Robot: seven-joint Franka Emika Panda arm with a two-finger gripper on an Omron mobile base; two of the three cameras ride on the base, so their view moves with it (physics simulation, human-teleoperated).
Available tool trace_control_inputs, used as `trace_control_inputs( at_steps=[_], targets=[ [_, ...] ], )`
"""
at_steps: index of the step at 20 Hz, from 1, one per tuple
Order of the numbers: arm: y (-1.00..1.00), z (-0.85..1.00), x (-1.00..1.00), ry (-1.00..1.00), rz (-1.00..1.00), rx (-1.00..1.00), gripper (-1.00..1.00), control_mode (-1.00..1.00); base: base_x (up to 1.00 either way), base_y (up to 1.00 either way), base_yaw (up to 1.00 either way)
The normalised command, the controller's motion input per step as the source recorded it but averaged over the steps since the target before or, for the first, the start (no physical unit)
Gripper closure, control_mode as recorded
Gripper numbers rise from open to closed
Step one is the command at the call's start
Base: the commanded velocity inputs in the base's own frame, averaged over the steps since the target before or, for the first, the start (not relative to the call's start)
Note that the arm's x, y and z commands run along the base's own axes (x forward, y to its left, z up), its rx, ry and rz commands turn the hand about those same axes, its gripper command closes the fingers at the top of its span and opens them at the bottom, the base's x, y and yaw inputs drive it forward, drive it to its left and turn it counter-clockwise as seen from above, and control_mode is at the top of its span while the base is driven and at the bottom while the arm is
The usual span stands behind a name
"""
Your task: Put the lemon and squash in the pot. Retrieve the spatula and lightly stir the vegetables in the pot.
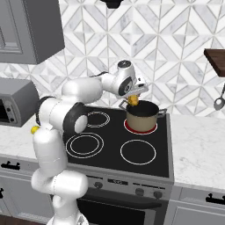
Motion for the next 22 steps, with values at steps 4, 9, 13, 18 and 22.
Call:
trace_control_inputs(
  at_steps=[4, 9, 13, 18, 22],
  targets=[
    [-0.53, -0.43, 0.75, 0.03, -0.14, 0.02, 1.00, -1.00, 0.00, 0.00, 0.00],
    [-0.28, -0.57, 0.64, 0.05, -0.06, 0.07, 1.00, -1.00, 0.00, 0.00, 0.00],
    [-0.27, -0.55, 0.49, 0.04, -0.02, 0.12, 1.00, -1.00, 0.00, 0.00, 0.00],
    [-0.05, -0.56, 0.18, 0.00, -0.02, 0.03, 1.00, -1.00, 0.00, 0.00, 0.00],
    [0.01, -0.61, 0.00, -0.05, -0.03, 0.00, 1.00, -1.00, 0.00, 0.00, 0.00]
  ],
)
